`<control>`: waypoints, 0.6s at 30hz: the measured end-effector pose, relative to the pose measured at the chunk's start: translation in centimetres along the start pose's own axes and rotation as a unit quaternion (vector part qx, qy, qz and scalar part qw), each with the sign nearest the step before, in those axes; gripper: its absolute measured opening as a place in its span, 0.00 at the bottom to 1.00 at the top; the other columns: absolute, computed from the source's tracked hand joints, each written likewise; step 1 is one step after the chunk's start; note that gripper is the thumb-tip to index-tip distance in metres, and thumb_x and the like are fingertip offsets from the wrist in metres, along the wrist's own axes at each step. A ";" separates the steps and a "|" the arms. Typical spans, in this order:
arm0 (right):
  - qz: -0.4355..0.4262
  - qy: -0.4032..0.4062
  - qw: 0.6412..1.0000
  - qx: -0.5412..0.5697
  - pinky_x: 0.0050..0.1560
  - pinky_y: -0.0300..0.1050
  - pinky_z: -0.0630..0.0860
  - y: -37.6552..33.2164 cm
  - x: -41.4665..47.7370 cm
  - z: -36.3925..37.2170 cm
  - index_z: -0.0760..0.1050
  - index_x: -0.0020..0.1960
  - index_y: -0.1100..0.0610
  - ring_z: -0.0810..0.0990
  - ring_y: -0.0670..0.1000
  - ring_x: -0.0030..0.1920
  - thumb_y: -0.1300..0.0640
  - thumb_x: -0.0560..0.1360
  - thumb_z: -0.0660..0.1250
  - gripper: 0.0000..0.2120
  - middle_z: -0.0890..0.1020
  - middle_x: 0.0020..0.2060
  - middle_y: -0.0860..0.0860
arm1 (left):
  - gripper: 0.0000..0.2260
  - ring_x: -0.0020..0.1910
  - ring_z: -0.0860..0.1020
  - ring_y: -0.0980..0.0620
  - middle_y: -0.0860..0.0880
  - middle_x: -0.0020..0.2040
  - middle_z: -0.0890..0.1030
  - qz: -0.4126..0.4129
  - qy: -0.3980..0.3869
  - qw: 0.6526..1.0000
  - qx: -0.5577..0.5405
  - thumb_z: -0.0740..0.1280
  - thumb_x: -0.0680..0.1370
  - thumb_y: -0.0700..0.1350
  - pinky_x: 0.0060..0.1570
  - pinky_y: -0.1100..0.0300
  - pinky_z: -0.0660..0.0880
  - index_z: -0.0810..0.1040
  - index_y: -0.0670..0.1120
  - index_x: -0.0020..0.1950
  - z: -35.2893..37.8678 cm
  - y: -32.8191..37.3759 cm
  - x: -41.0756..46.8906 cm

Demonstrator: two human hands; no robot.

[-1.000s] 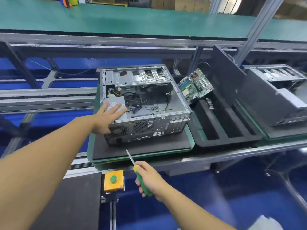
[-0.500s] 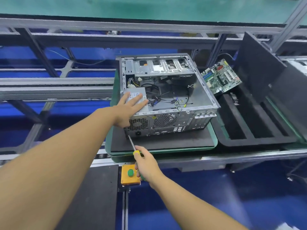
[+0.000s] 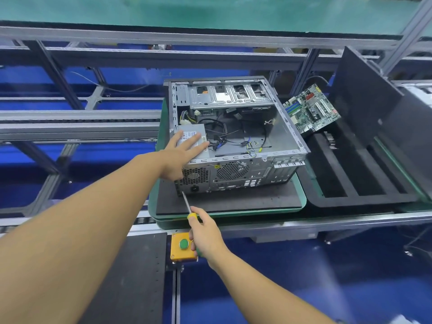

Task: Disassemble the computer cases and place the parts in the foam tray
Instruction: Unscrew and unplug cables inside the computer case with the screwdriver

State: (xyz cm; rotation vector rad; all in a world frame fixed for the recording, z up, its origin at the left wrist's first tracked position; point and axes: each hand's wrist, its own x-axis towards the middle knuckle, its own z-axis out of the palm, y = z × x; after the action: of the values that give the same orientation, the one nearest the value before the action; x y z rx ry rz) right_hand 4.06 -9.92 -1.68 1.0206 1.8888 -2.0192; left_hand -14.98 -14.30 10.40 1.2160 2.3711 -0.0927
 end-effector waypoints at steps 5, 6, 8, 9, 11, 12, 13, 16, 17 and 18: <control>-0.005 0.002 1.000 -0.003 0.26 0.41 0.70 -0.1 0.0 0.1 0.69 0.66 0.35 0.71 0.50 0.31 0.50 0.84 0.54 0.15 0.75 0.43 0.54 | 0.50 0.76 0.28 0.48 0.66 0.75 0.28 0.000 0.003 1.000 -0.005 0.63 0.77 0.29 0.73 0.46 0.63 0.34 0.65 0.78 0.0 -0.1 0.0; -0.005 0.001 1.000 -0.003 0.26 0.41 0.70 0.0 0.0 0.1 0.69 0.66 0.35 0.72 0.50 0.32 0.50 0.84 0.54 0.15 0.75 0.45 0.54 | 0.50 0.76 0.28 0.48 0.66 0.75 0.27 -0.001 0.003 1.000 -0.006 0.64 0.77 0.29 0.73 0.46 0.63 0.34 0.65 0.78 0.0 -0.1 0.0; -0.002 0.000 1.000 0.002 0.27 0.40 0.69 0.1 0.0 0.1 0.69 0.66 0.35 0.71 0.50 0.32 0.50 0.84 0.54 0.14 0.75 0.43 0.54 | 0.50 0.76 0.27 0.48 0.66 0.75 0.27 -0.003 0.003 1.000 -0.006 0.64 0.77 0.29 0.73 0.47 0.63 0.34 0.66 0.78 0.0 -0.1 0.0; -0.001 -0.001 1.000 0.006 0.27 0.40 0.69 0.2 0.1 0.1 0.69 0.66 0.36 0.71 0.50 0.33 0.50 0.84 0.54 0.14 0.75 0.42 0.54 | 0.50 0.76 0.27 0.48 0.66 0.75 0.28 -0.004 0.002 1.000 -0.006 0.64 0.77 0.29 0.73 0.46 0.63 0.34 0.66 0.77 0.0 -0.1 0.0; 0.002 -0.001 1.000 0.009 0.27 0.40 0.69 0.3 0.1 0.1 0.69 0.67 0.36 0.70 0.50 0.33 0.49 0.84 0.54 0.14 0.75 0.42 0.54 | 0.50 0.76 0.27 0.48 0.66 0.75 0.27 -0.004 0.001 1.000 -0.007 0.64 0.77 0.29 0.73 0.46 0.63 0.34 0.66 0.77 0.0 -0.1 -0.1; 0.005 -0.001 1.000 0.009 0.27 0.41 0.69 0.2 0.0 0.1 0.69 0.66 0.36 0.70 0.51 0.33 0.49 0.85 0.54 0.14 0.75 0.42 0.54 | 0.50 0.76 0.27 0.48 0.67 0.75 0.27 -0.003 0.001 1.000 -0.007 0.64 0.77 0.29 0.73 0.46 0.64 0.34 0.66 0.77 -0.1 -0.1 -0.1; 0.006 -0.001 1.000 0.009 0.27 0.41 0.69 0.1 0.0 0.1 0.69 0.66 0.35 0.70 0.51 0.33 0.50 0.85 0.54 0.14 0.75 0.43 0.54 | 0.50 0.76 0.27 0.48 0.67 0.75 0.27 -0.002 0.001 1.000 -0.007 0.63 0.77 0.29 0.72 0.46 0.64 0.34 0.66 0.78 -0.1 -0.1 -0.1; 0.007 0.002 1.000 0.014 0.27 0.41 0.69 -0.1 -0.1 0.1 0.69 0.65 0.35 0.71 0.50 0.31 0.50 0.84 0.55 0.14 0.74 0.40 0.54 | 0.50 0.76 0.27 0.48 0.67 0.74 0.27 -0.001 0.003 1.000 -0.006 0.63 0.77 0.29 0.72 0.45 0.65 0.34 0.66 0.77 -0.1 -0.1 0.0; 0.011 0.001 1.000 0.027 0.26 0.41 0.69 -0.1 0.0 0.2 0.70 0.64 0.35 0.71 0.49 0.30 0.50 0.84 0.55 0.13 0.74 0.38 0.54 | 0.50 0.76 0.27 0.48 0.67 0.74 0.27 0.000 0.004 1.000 -0.006 0.63 0.77 0.29 0.71 0.45 0.65 0.34 0.66 0.77 0.0 -0.2 0.1; 0.023 -0.006 0.998 0.057 0.26 0.41 0.68 -0.1 0.0 0.4 0.71 0.63 0.37 0.71 0.49 0.29 0.51 0.84 0.56 0.12 0.75 0.36 0.53 | 0.50 0.76 0.27 0.48 0.67 0.74 0.27 0.001 0.006 1.000 -0.006 0.63 0.77 0.29 0.71 0.45 0.65 0.34 0.66 0.77 0.0 -0.2 0.2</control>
State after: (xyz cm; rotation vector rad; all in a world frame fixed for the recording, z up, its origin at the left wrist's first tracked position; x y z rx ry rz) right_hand 3.84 -10.22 -1.62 1.0667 1.7460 -2.1238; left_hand -15.25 -14.31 10.28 1.2163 2.3784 -0.0713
